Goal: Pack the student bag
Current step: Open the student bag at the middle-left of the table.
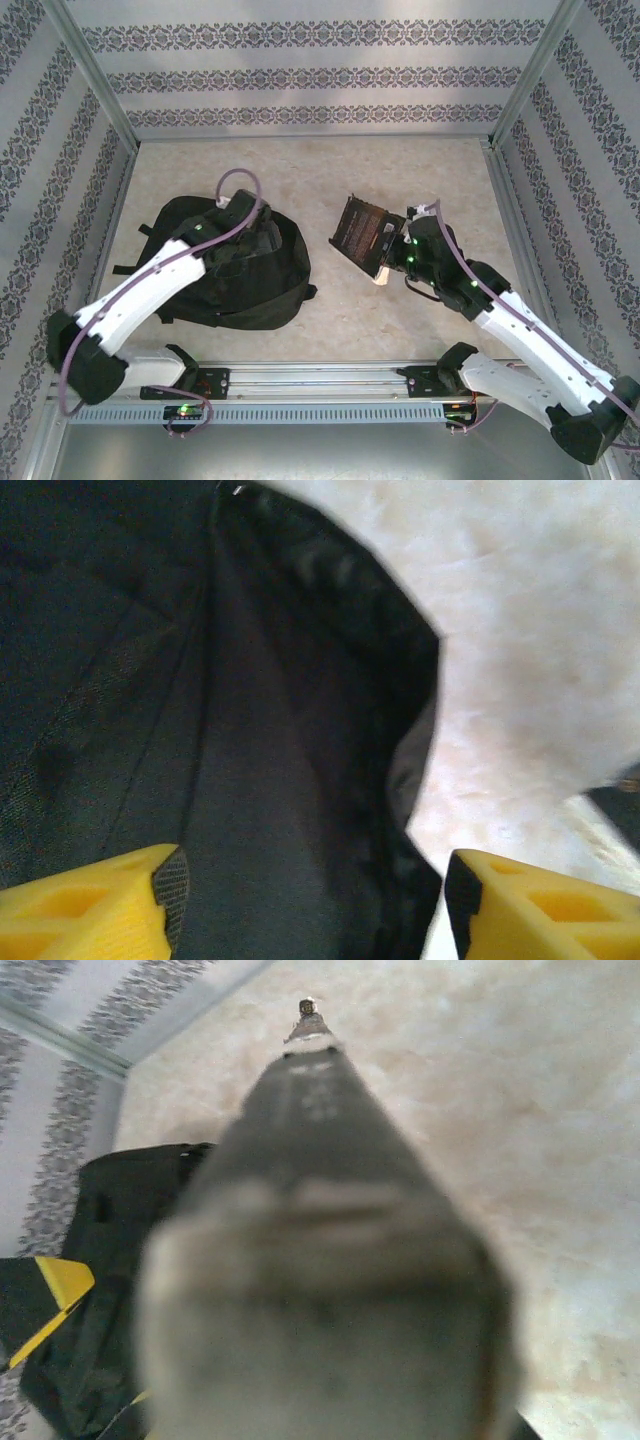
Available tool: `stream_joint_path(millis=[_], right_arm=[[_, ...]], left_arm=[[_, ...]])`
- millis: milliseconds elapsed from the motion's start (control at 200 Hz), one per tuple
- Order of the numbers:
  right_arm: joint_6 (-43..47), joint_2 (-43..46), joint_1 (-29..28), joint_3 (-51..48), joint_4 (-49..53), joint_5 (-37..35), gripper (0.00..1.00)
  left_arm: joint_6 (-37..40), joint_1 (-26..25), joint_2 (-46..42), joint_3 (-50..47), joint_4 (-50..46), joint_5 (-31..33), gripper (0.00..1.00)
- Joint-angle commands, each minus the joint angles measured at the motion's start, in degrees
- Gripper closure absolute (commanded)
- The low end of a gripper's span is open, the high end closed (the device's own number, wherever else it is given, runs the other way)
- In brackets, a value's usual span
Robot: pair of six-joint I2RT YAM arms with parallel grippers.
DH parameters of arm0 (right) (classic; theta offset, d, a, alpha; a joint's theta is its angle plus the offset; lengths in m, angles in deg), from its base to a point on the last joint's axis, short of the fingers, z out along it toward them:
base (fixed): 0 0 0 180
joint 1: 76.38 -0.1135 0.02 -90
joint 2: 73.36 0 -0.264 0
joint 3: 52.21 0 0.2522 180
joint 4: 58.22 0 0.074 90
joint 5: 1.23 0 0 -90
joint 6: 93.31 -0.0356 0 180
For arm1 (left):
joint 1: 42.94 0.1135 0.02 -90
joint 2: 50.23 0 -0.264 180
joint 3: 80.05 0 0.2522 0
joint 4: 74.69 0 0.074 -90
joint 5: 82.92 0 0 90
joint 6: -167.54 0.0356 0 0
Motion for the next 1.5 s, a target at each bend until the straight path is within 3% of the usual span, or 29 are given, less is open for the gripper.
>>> stream_joint_path(millis=[0,105,245,380,944,1169,1364,1494], right_arm=[[-0.84,-0.69,0.46,2.75,3.45,1.94,1.0],[-1.25,0.28,0.6,2.02,3.35,-0.02,1.0],[-0.94,0.29,0.72,1.75,5.1,-1.02,1.0],[-1.54,0.56,1.15,0.68,5.16,-1.16,1.0],[-2.34,1.69,6.95,-2.15,2.98,4.13,1.0],[-2.26,0.47,7.58,-2.25,1.48,5.56,1.0],[-1.53,-0.42,7.6,-1.77,0.89,5.96,1.0],[0.14,-0.78,7.8,-0.72,1.96,5.85,1.0]], left_arm=[[-4.55,-1.84,3.36,3.3,-10.75,3.11,0.26],[-7.52,-2.38,8.41,7.85,-13.83,4.07,0.22],[-10.93,-4.16,19.46,18.5,-24.73,7.16,0.13],[-12.18,-5.03,27.28,25.17,-29.42,7.31,0.12],[-14.9,-1.76,29.24,15.66,-17.53,3.35,0.23],[-14.08,-0.37,27.5,10.93,-12.93,2.6,0.38],[-12.09,-0.37,26.68,10.13,-10.68,2.65,0.74],[-11.3,-0.37,25.02,10.83,-11.68,3.68,0.89]])
